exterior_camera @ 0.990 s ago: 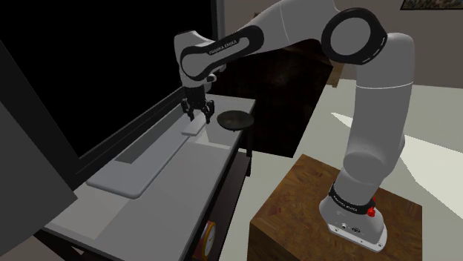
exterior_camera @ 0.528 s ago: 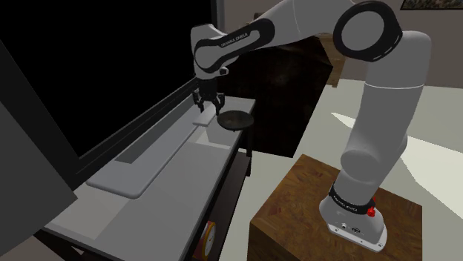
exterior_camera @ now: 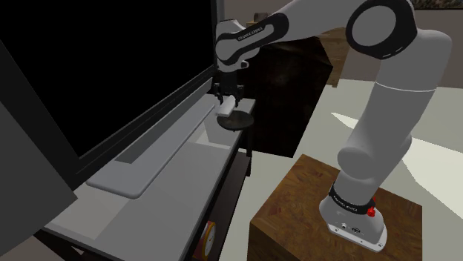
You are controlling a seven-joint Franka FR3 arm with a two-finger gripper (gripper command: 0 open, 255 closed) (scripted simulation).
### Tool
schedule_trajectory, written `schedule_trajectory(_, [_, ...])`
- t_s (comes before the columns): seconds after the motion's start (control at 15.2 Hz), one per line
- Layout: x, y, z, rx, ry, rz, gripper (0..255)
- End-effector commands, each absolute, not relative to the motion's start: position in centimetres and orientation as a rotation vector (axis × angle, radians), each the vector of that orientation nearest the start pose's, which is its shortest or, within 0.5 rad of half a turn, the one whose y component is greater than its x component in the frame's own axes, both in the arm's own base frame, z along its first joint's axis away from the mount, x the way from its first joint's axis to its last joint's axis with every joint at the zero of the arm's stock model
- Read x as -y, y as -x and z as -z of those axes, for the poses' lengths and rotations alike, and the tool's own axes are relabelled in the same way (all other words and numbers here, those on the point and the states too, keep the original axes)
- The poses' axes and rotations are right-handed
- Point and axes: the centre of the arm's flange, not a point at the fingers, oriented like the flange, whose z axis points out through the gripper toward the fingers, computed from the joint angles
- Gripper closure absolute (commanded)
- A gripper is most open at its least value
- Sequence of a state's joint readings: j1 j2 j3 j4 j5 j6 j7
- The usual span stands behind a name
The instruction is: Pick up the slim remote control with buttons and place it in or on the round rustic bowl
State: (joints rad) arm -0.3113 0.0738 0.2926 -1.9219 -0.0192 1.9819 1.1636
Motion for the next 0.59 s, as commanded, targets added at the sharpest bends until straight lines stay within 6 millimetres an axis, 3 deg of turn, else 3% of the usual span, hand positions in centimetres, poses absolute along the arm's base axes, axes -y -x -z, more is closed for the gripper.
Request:
schedule_trajectory(0.0, [3.6, -57.0, -45.1, -1.74, 2.618, -0.017, 255])
schedule_trajectory(0.53, [3.6, -57.0, -40.9, -1.74, 2.618, -0.017, 255])
